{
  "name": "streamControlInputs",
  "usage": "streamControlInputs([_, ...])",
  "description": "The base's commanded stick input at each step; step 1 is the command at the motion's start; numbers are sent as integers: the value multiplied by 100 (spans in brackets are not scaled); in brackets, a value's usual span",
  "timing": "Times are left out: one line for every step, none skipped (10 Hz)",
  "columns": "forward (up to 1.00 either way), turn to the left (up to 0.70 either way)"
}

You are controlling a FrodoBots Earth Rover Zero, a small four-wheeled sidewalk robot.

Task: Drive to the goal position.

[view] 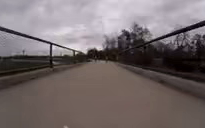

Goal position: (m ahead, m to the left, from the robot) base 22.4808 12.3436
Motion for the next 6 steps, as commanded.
streamControlInputs([100,0])
streamControlInputs([100,0])
streamControlInputs([100,0])
streamControlInputs([100,0])
streamControlInputs([100,0])
streamControlInputs([100,0])
